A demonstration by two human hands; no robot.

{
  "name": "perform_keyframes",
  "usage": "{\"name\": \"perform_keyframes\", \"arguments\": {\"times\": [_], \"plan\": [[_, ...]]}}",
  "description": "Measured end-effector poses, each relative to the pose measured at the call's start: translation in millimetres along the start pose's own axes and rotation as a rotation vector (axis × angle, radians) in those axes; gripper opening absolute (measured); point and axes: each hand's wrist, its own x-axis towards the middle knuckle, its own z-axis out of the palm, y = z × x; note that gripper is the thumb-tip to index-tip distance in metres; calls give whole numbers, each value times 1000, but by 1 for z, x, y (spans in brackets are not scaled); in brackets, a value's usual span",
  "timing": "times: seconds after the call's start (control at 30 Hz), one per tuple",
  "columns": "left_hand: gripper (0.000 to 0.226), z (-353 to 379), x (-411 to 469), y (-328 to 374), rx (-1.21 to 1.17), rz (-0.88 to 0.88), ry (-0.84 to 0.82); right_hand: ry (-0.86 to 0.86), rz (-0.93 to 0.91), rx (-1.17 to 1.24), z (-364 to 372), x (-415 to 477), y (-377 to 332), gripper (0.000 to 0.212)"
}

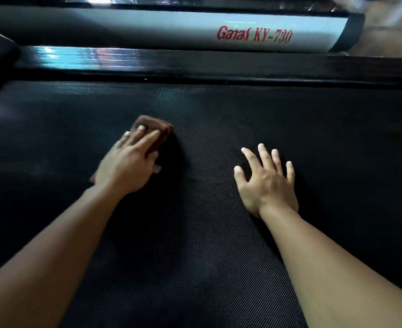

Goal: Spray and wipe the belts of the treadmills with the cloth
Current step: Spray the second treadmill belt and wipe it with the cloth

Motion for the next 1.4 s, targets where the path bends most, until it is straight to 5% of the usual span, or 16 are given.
{"name": "perform_keyframes", "arguments": {"times": [0.2, 0.4, 0.8, 0.97, 1.17, 1.4], "plan": [[57, -9, 80, -39, 47, -188, 4, 6, 0, -2, 2, 1, 0, 58], [61, -6, 137, 11, 53, -168, -10, 8, -6, -10, 2, 1, 0, 59], [59, 38, 105, 102, -9, 393, -153, -31, 1, 2, -2, 0, 0, 60], [66, 23, 52, 47, 52, 308, -66, -11, -1, 22, 0, 0, 0, 59], [70, -11, 103, -43, 160, -29, -62, 5, -8, 23, 1, 2, 0, 58], [62, -7, 160, -3, 78, -66, -59, 28, -19, -14, 2, 0, -1, 59]]}}
